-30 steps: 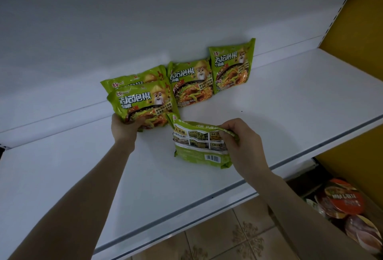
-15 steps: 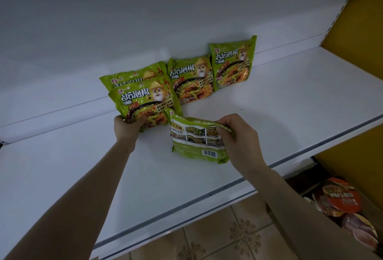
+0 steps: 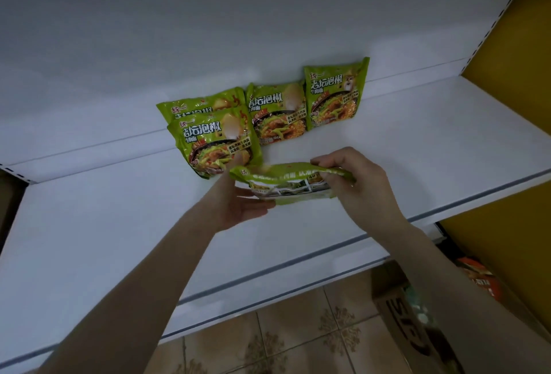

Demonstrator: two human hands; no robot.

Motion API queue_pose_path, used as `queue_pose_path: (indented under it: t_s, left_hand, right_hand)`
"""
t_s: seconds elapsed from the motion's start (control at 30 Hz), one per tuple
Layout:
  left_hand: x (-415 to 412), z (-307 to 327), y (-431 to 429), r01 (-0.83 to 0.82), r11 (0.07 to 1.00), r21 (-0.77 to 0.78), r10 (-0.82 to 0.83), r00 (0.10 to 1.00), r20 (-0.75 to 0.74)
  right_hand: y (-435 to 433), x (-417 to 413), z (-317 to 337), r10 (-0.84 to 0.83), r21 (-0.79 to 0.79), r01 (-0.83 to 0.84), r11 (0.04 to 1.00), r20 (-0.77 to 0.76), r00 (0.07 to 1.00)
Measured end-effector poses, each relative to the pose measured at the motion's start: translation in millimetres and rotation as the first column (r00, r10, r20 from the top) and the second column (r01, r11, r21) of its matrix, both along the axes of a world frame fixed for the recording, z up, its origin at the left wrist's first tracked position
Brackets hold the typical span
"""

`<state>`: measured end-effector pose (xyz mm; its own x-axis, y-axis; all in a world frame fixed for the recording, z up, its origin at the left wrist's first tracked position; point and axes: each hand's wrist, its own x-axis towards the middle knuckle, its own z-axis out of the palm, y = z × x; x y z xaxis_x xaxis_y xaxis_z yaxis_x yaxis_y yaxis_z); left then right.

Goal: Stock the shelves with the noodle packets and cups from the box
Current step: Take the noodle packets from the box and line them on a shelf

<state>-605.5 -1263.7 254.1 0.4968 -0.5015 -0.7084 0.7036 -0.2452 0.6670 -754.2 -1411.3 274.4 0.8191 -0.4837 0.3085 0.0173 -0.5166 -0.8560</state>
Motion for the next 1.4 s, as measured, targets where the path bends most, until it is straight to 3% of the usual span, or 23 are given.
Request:
queue_pose_path:
  t_s: [0.1,0.23,0.37,0.43,0.5,0.6,0.67,0.83,0.93,1.0,1.1,1.17,1.23,1.4]
  left_hand:
    - [-5.1,5.0,-5.2,-0.048,0.994,-0.102,0.043,0.998,-0.050]
    - [-15.8,3.0,-7.7,0.002,0.988,-0.158,-0.036,0.976,-0.216]
    - [-36.5,4.0,-20.9,-0.285,0.936,-0.207,0.209,0.922,-0.327]
    - [-45.8,1.2,-30.2,-0.408,0.883,-0.233,0.352,0.903,-0.245]
    - [-56.3,-1.6,-38.6,-0.484,0.827,-0.285,0.454,0.875,-0.166]
    - [-73.2,-7.9,-49.3,-0.581,0.735,-0.350,0.583,0.805,-0.112]
    - [-84.0,-12.4,-55.7,-0.615,0.703,-0.357,0.637,0.768,-0.070]
    - [-94.1,-17.6,-61.4,-0.569,0.724,-0.391,0.624,0.782,0.017]
    - [-89.5,-17.2,-51.5,-0.434,0.888,-0.154,0.460,0.838,0.294]
    - [-77.0,-17.7,-39.3,-0.380,0.924,-0.049,0.341,0.756,0.558]
    - [-50.8,-12.7,-21.0,-0.215,0.977,-0.001,0.126,0.567,0.814]
    - [-38.2,-4.4,-17.2,-0.055,0.991,0.126,-0.078,0.533,0.842]
    - [-32.8,-1.7,-19.8,0.011,0.979,0.205,-0.181,0.513,0.839]
    - [-27.2,-14.6,-34.0,-0.070,0.994,0.080,-0.029,0.548,0.836]
  right_hand:
    - [-6.9,-10.8,6.1,0.100,-0.053,-0.099,0.994,0.017,0.995]
    - [-18.7,-14.4,13.3,0.084,-0.037,-0.082,0.996,0.051,0.995]
    - [-32.4,-10.5,19.4,-0.110,-0.028,0.109,0.994,-0.035,0.993]
    - [-36.8,-8.5,22.6,-0.258,0.122,0.275,0.954,-0.139,0.956]
    - [-38.3,-6.9,22.7,-0.293,0.326,0.374,0.868,-0.271,0.917]
    - [-31.4,-1.5,20.1,-0.087,0.611,0.328,0.721,-0.390,0.917]
    - [-26.1,4.3,16.8,-0.017,0.648,0.276,0.710,-0.376,0.926]
    - [-30.1,11.3,11.9,-0.085,0.592,0.234,0.771,-0.269,0.959]
    - [-44.3,9.9,17.6,-0.017,0.533,0.129,0.836,-0.209,0.978]
    - [-57.1,9.5,25.1,0.081,0.418,-0.002,0.909,-0.171,0.982]
    - [-69.5,12.2,33.2,0.268,0.145,-0.235,0.961,-0.281,0.922]
    - [-72.7,16.1,32.9,0.341,0.066,-0.341,0.938,-0.357,0.870]
    - [-75.0,20.5,33.2,0.350,0.059,-0.355,0.933,-0.380,0.856]
    - [-80.9,37.5,31.4,0.138,-0.188,-0.276,0.943,-0.533,0.835]
